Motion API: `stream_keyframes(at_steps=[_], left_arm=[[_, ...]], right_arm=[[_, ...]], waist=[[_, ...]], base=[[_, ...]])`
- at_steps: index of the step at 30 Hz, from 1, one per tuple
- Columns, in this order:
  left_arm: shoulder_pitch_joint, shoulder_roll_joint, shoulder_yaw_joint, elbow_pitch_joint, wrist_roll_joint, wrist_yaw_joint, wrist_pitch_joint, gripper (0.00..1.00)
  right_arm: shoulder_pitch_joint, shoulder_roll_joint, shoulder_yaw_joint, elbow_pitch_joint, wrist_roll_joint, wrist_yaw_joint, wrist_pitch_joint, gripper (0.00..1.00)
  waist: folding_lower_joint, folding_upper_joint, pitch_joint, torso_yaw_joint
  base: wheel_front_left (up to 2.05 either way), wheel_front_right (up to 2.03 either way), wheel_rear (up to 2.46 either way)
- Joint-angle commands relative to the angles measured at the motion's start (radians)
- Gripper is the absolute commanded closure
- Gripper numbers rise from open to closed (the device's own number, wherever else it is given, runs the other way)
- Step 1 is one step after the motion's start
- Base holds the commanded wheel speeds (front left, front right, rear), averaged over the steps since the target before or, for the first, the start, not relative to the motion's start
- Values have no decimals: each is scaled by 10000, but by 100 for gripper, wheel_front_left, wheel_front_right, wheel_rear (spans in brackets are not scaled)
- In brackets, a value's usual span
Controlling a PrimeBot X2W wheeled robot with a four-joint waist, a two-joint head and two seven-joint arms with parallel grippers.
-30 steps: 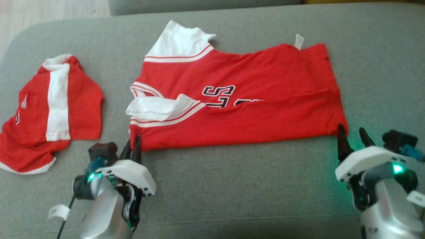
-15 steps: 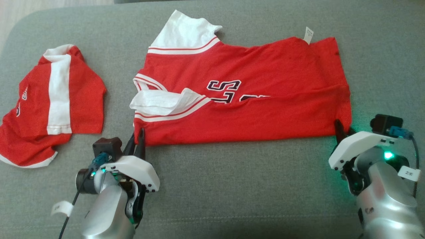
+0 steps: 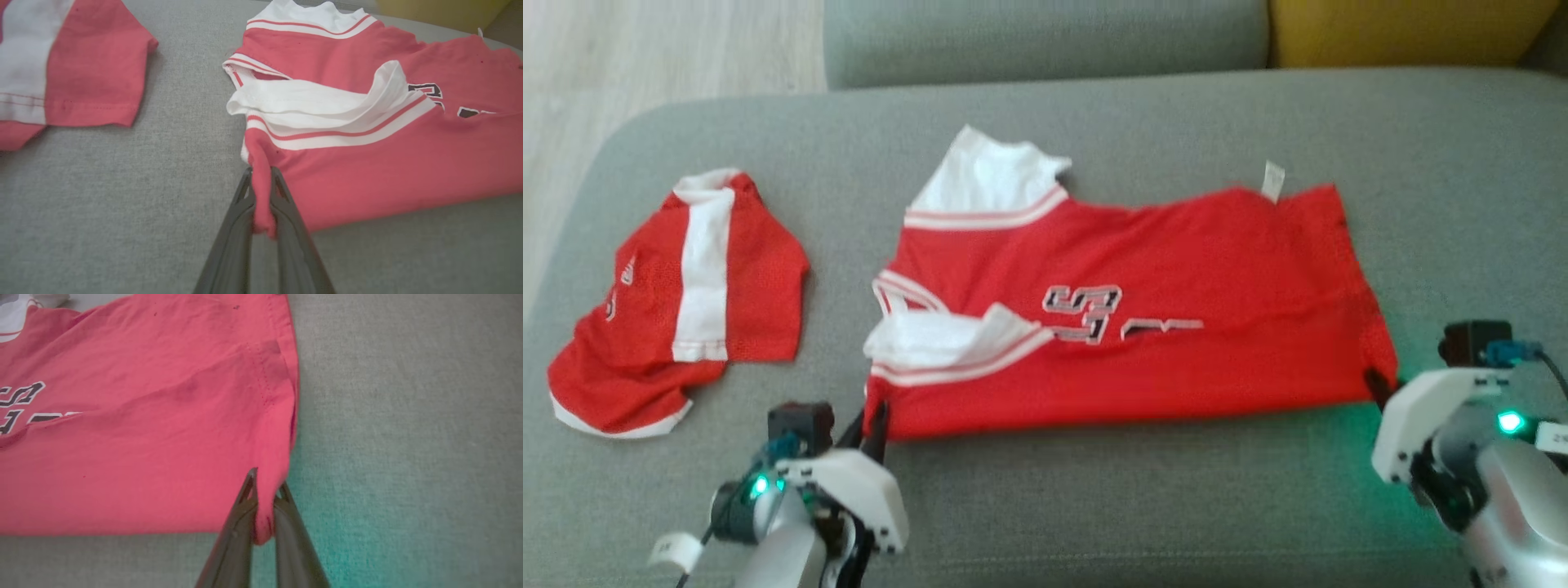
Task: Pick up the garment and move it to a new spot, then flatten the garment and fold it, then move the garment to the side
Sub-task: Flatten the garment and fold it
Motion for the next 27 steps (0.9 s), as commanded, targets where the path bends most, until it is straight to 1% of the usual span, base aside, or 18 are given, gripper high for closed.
stream_keyframes(at_steps=[1,5,8,11,12,13,14,17,19,24,27], left_arm=[[-127,365,301,-352,-68,-20,30,100],[552,570,200,-777,-170,-132,426,100],[1038,689,119,-1229,-244,-174,733,100],[1336,687,34,-1643,-278,-124,921,100],[1405,672,6,-1747,-276,-86,957,96],[1465,652,-21,-1839,-273,-45,984,52],[1514,634,-41,-1926,-271,-5,992,0],[1617,636,-50,-2151,-248,132,918,0],[1586,575,186,-2453,-388,332,553,0],[1387,367,666,-3240,-757,409,-527,0],[1294,228,951,-3733,-997,374,-852,0]], right_arm=[[32,-376,225,-445,174,65,150,100],[833,-915,557,-1398,781,65,994,100],[1429,-1109,375,-2101,1214,65,1383,100],[2008,-1205,82,-2611,1377,65,1604,100],[2168,-1200,-30,-2759,1389,65,1604,55],[2310,-1157,-174,-2877,1417,65,1613,0],[2429,-1108,-306,-2998,1412,65,1631,0],[2652,-930,-704,-3434,1295,65,1555,0],[2772,-768,-1079,-4005,1084,65,1232,0],[2903,-310,-1656,-5271,723,65,-33,0],[2923,172,-2060,-5905,506,65,-896,0]], waist=[[0,-1,-252,-12],[0,-1,-646,-90],[0,-1,-726,-92],[0,-1,-737,-34],[0,-1,-744,-18],[0,-1,-753,-8],[0,-1,-763,-3],[0,-1,-809,-23],[0,-1,-835,-36],[0,-1,-876,-68],[0,-1,-873,-158]], base=[[0,0,0],[0,0,0],[0,0,0],[0,0,0],[0,0,0],[0,0,0],[0,0,0],[0,0,0],[0,0,0],[0,0,0],[0,0,0]])
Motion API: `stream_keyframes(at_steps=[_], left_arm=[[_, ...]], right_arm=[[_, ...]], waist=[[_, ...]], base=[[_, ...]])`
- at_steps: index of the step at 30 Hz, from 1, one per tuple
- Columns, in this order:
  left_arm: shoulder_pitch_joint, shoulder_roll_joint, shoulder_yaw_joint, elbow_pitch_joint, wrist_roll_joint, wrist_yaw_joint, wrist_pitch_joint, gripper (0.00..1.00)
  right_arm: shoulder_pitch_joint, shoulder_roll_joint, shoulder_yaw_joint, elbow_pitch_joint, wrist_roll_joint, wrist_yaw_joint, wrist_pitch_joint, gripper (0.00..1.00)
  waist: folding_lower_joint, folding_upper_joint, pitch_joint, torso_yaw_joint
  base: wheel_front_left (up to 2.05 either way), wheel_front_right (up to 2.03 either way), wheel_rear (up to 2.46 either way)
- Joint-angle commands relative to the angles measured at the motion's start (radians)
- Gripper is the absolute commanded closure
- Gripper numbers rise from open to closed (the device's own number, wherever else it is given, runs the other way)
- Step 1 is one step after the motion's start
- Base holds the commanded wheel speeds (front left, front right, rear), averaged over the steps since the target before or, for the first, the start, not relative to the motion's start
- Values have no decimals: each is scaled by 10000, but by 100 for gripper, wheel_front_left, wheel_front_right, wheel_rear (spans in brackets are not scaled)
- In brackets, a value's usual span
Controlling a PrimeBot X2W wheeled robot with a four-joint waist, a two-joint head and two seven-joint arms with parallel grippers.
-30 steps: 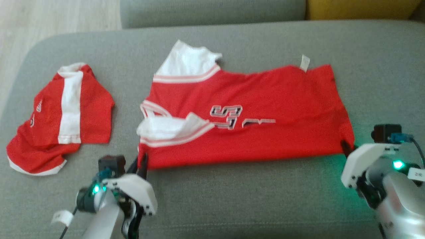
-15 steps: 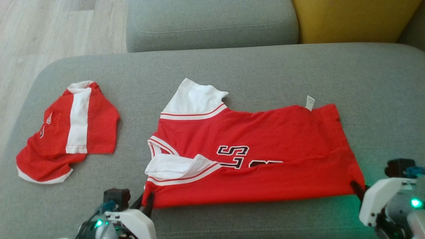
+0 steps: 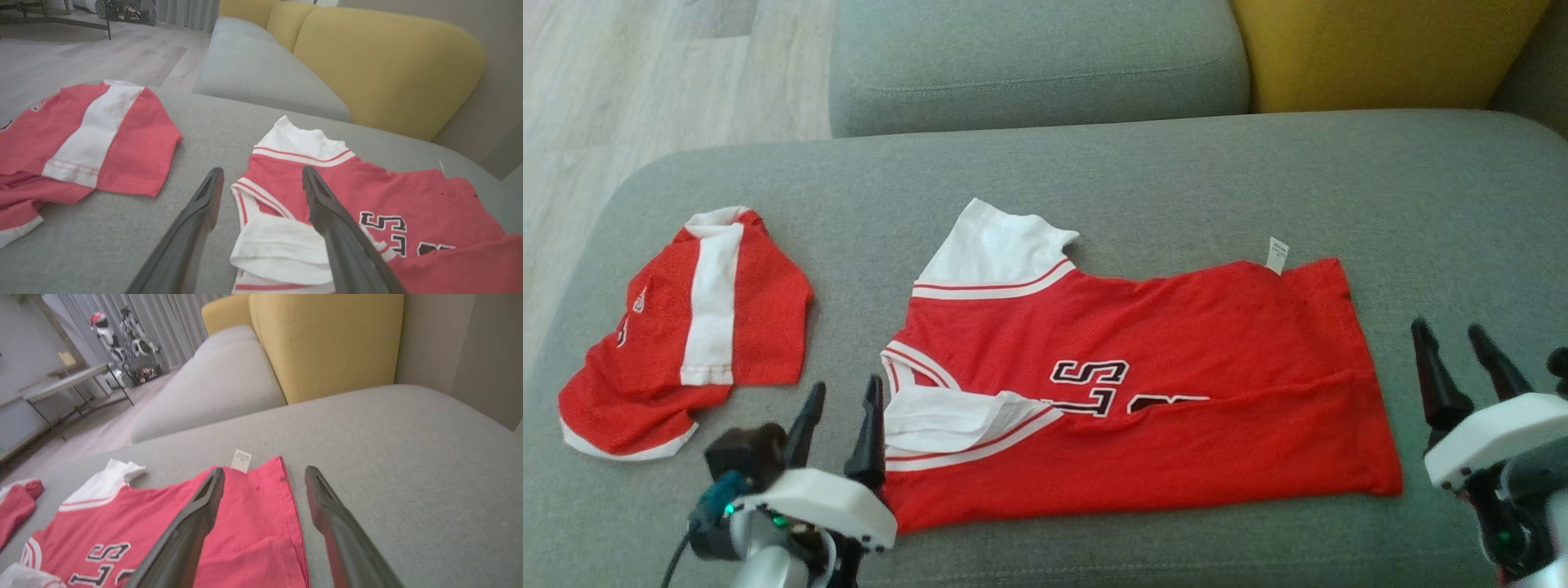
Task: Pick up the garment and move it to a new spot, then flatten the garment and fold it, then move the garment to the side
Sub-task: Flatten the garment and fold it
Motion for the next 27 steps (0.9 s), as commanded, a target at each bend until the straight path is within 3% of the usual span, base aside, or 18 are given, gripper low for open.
stream_keyframes(at_steps=[1,6,10,18,21,27], left_arm=[[-593,18,470,-463,-82,15,-146,0],[-916,-49,605,-780,-86,-45,-237,0],[-1576,210,417,-579,63,-233,167,0],[-3865,1101,123,-19,19,-986,2353,0],[-4936,1304,225,450,-903,-1407,3705,0],[-6936,2474,-39,1592,-1269,-1603,5611,0]], right_arm=[[-100,-10,97,-532,-115,65,-285,0],[-219,390,315,-1101,-636,65,-1051,0],[-534,506,729,-1114,-984,65,-1174,0],[-1900,509,1501,-972,-1416,65,-1159,0],[-2575,525,1811,-809,-1510,65,-1209,0],[-3831,680,2584,-393,-1596,65,-1401,0]], waist=[[0,-1,14,-63],[0,-1,190,-379],[0,-1,453,-726],[0,-1,1673,-1456],[0,-1,2185,-1768],[0,-1,3102,-2453]], base=[[0,0,0],[0,0,0],[0,0,0],[0,0,0],[0,0,0],[0,0,0]])
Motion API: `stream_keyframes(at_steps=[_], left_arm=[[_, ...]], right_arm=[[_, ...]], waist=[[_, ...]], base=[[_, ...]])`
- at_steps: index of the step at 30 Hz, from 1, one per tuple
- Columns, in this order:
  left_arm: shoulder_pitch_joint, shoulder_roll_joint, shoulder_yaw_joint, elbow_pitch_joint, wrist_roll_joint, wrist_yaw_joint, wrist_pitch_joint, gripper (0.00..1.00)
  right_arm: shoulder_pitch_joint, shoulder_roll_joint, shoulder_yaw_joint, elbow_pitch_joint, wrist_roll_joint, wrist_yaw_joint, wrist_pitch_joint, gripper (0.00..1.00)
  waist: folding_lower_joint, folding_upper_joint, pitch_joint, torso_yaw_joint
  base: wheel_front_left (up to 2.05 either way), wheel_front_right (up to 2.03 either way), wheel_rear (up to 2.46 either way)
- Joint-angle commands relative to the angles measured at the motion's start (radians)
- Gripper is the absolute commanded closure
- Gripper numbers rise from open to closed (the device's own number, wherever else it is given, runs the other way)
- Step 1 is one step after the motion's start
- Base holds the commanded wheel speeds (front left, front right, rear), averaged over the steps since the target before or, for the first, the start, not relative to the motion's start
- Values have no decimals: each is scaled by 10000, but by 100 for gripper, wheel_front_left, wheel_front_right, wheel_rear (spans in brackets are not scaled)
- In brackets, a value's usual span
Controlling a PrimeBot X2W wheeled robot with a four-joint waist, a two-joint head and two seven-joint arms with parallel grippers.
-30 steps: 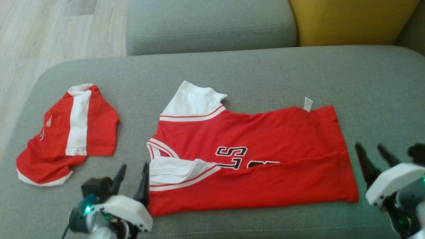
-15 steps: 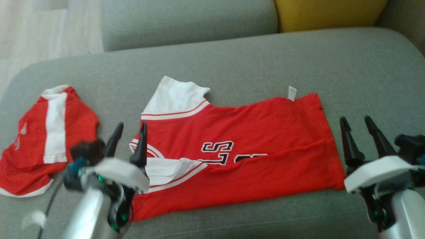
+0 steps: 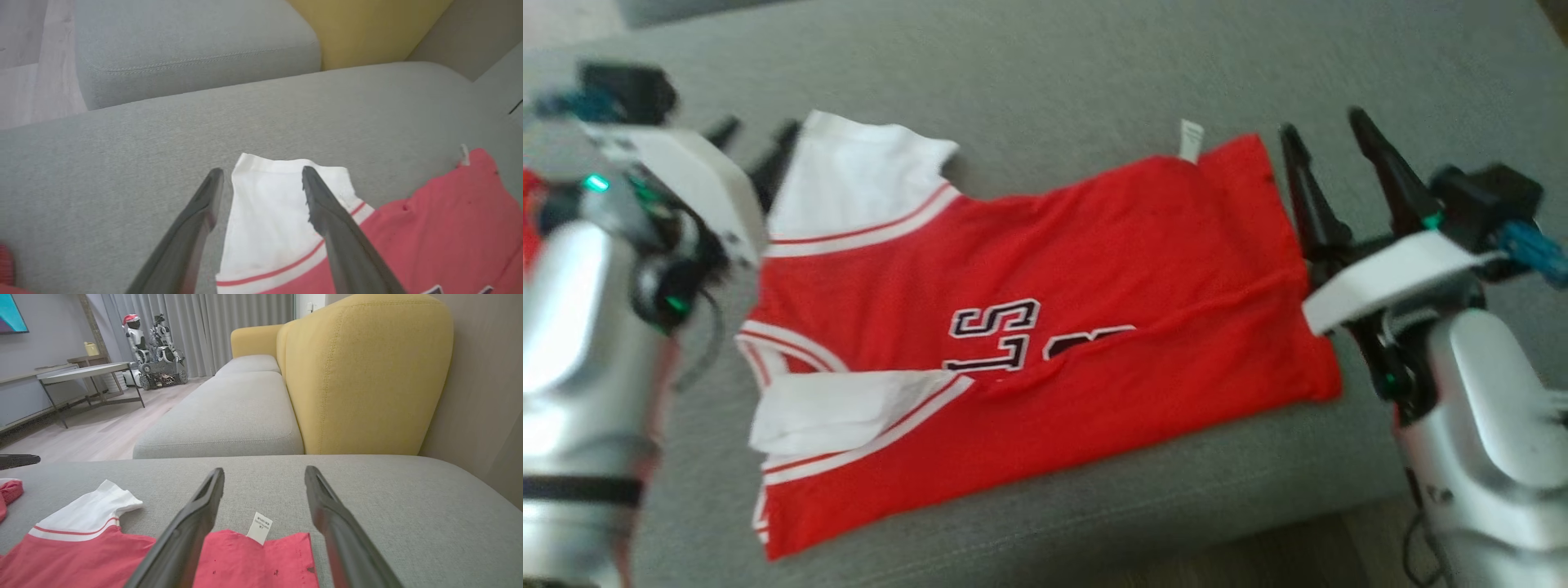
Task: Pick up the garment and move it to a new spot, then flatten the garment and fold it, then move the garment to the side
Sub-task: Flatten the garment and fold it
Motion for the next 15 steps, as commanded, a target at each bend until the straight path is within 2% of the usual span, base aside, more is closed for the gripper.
stream_keyframes(at_steps=[1,7,15], left_arm=[[-752,560,184,-121,54,-33,216,0],[-1900,1367,-545,861,162,-66,1007,0],[-2708,2020,-1600,1843,463,-71,920,0]], right_arm=[[-468,68,299,-239,-17,65,-128,0],[-1246,214,841,194,85,65,-416,0],[-1635,370,1169,536,189,65,-716,0]], waist=[[-2,0,640,-614],[-2,0,1199,-1187],[-2,0,1591,-1657]], base=[[0,0,0],[0,0,0],[0,0,0]])
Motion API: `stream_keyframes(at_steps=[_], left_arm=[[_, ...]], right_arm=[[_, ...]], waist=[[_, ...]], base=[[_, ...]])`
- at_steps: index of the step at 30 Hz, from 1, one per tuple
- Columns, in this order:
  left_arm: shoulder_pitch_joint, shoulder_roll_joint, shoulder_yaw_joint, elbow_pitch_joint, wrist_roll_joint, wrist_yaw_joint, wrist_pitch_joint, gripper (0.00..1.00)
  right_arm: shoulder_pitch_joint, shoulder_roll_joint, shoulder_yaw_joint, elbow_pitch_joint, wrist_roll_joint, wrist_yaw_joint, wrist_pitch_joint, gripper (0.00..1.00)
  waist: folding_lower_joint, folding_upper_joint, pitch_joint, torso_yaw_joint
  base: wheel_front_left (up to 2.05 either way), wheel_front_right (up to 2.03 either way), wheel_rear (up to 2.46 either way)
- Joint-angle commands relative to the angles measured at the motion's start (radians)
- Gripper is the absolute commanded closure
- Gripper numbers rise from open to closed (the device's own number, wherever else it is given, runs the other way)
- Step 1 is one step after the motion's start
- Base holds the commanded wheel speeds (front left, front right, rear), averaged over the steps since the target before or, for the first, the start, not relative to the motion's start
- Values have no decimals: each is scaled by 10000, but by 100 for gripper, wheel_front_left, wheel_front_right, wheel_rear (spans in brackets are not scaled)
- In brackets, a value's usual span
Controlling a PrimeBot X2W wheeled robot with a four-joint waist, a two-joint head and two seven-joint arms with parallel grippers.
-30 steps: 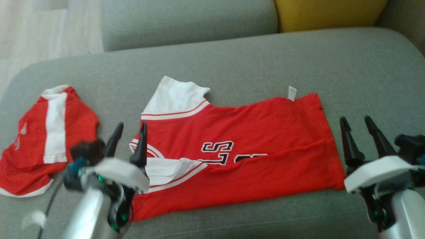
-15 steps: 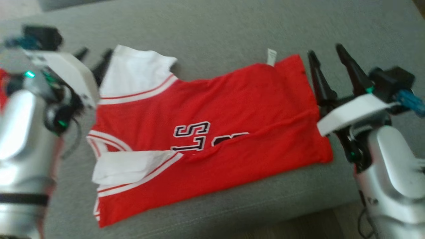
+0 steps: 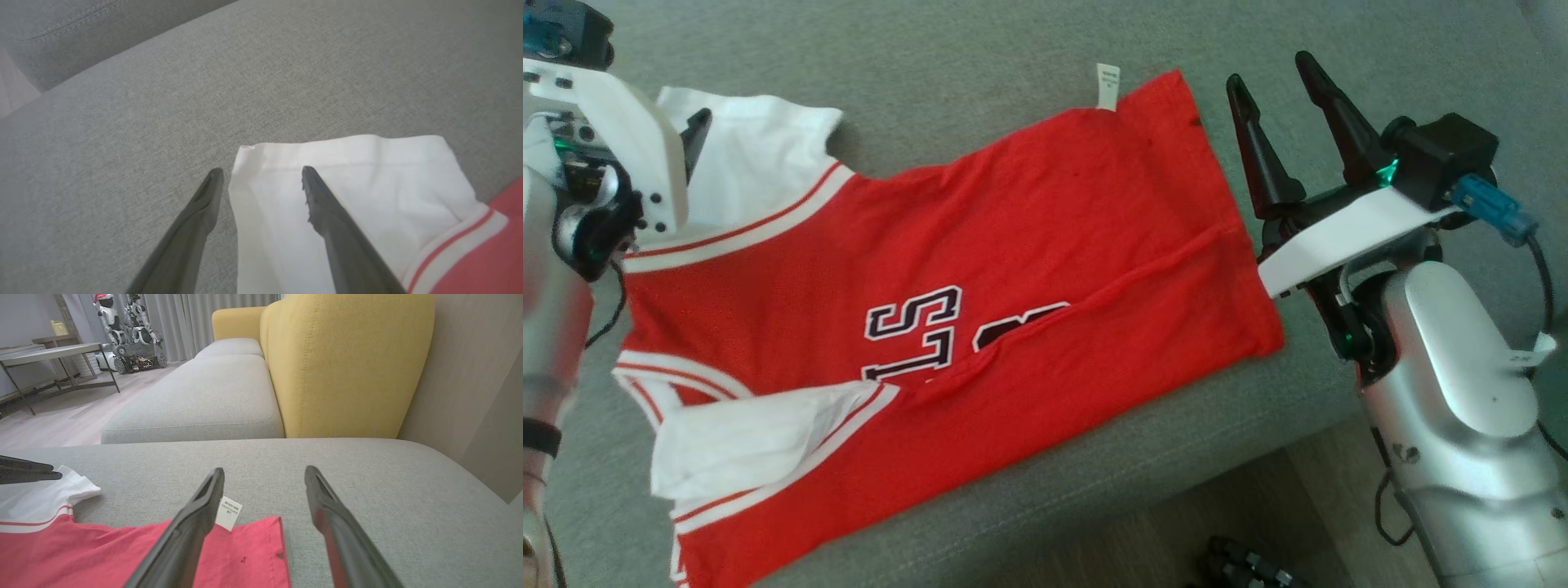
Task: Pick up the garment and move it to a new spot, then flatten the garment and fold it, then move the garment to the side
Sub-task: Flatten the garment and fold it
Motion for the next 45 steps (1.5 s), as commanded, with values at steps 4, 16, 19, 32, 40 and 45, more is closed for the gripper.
stream_keyframes(at_steps=[4,16,19,32,40,45], left_arm=[[-833,622,22,196,49,-58,-310,0],[-1369,324,-788,793,-588,-59,-559,100],[-1443,209,-907,545,-865,-59,-1022,100],[-967,-187,-1338,-1272,-1564,-59,-2461,100],[-491,-286,-1506,-2221,-1772,51,-2372,100],[-380,-327,-1580,-2580,-1802,159,-2318,100]], right_arm=[[-316,107,169,-197,117,65,-167,0],[-441,37,85,-35,110,65,-112,0],[-616,-101,-27,151,291,65,85,0],[-1833,-2026,860,2500,1405,65,2423,0],[-2652,-2800,1541,4194,1991,65,2487,0],[-3045,-2904,2079,5099,2492,65,2482,0]], waist=[[-1,0,245,-253],[-1,0,428,-25],[-1,0,321,318],[-1,0,73,2263],[-1,0,224,2832],[-1,0,286,2928]], base=[[0,0,0],[0,0,0],[0,0,0],[0,0,0],[0,0,0],[0,0,0]])
